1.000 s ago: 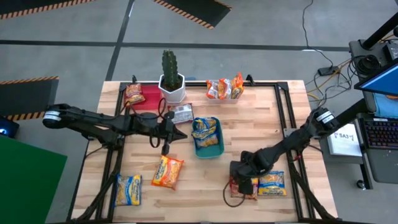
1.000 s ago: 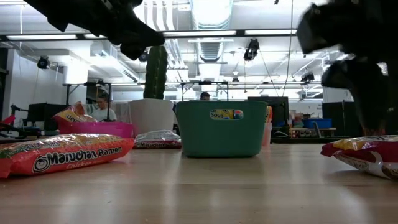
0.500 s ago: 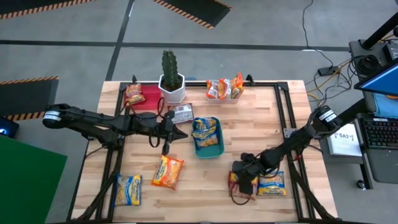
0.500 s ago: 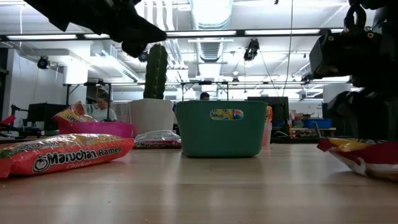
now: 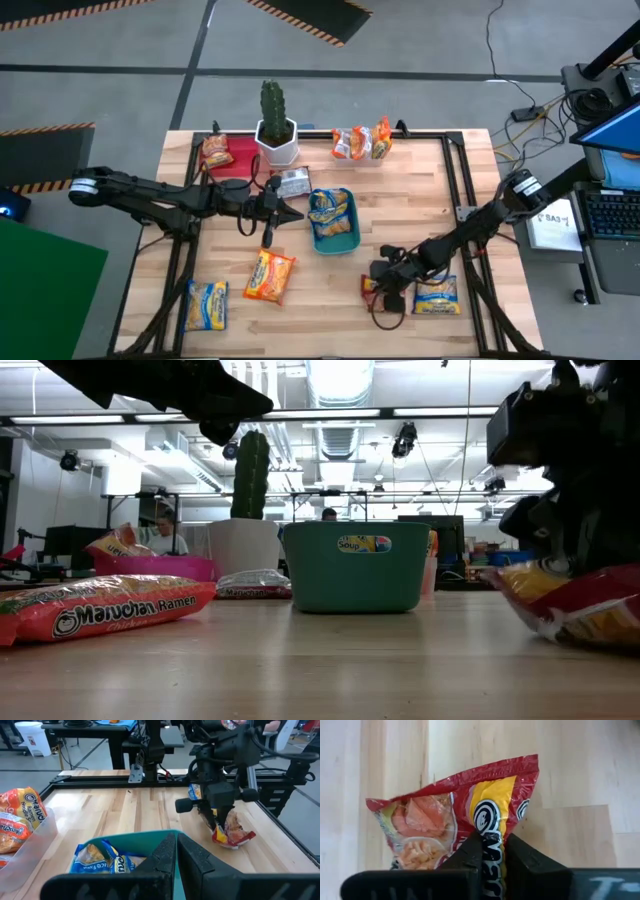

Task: Sort Maruchan noodles
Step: Put the red noodle pack into the pink bin

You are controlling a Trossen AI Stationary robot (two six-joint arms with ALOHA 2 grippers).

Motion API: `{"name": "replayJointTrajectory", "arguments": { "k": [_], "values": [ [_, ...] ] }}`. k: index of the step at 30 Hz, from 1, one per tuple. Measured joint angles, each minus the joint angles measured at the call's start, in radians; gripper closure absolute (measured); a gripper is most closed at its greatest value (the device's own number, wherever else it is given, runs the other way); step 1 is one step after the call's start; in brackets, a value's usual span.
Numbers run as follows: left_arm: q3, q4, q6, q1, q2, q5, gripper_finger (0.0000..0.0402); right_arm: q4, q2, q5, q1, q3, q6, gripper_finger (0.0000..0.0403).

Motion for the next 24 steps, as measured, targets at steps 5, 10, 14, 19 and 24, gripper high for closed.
{"name": "replayJointTrajectory", "arguments": {
  "k": [5,10,14,19,24],
  "values": [
    [0.000,0.003,0.000,0.000,0.000,0.000,0.0402,0.008,-0.091,0.005,0.000,0.001,-0.015,0.0369],
    [0.000,0.008,-0.001,0.000,0.000,0.000,0.0402,0.034,-0.205,0.074,0.000,0.001,-0.065,0.0372],
    [0.000,0.007,-0.014,0.000,0.000,0.000,0.0402,0.099,-0.275,0.175,0.000,0.002,-0.180,0.0372],
    [0.000,0.022,-0.016,0.000,0.000,0.000,0.0402,0.296,-0.305,0.334,-0.002,0.003,-0.418,0.0377],
    [0.000,0.097,-0.016,0.000,0.000,0.001,0.0401,0.480,-0.284,0.532,-0.031,0.003,-0.656,0.0383]
  ]
}}
